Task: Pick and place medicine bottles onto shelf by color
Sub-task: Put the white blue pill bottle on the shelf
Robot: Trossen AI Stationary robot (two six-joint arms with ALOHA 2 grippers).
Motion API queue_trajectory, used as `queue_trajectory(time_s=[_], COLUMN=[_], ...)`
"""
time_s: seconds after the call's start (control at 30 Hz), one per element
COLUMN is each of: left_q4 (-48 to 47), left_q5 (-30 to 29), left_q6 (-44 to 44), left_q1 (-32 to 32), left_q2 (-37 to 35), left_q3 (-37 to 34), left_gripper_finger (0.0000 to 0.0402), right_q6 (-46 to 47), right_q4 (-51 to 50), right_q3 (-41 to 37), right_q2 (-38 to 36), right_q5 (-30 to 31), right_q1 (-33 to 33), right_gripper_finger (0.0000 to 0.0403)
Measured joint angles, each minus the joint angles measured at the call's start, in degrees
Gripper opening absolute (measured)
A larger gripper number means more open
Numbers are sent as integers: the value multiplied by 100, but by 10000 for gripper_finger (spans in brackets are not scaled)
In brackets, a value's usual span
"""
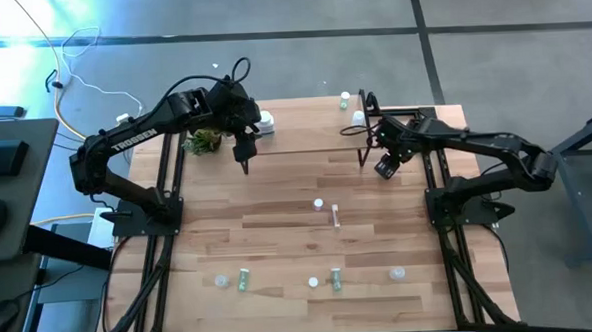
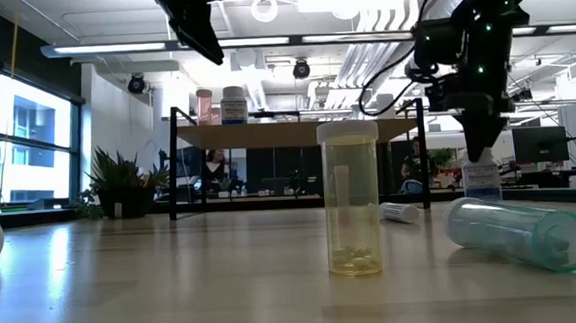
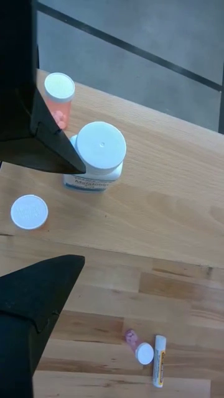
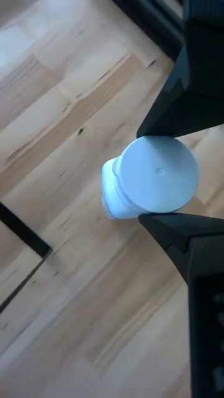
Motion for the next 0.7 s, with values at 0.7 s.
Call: queue_trajectory(time_s=[0.7], left_q4=[0], left_q5=[-2], left_q6=[-9], left_q1=[0], left_q2=[0], left_q3=[0], left_gripper_finger=[216], right_q6=[1280], right_q4=[-1854], right_q3=[1803], right_q2=[0], right_q5=[-1390], right_q1=[1064], right_gripper_finger=[155])
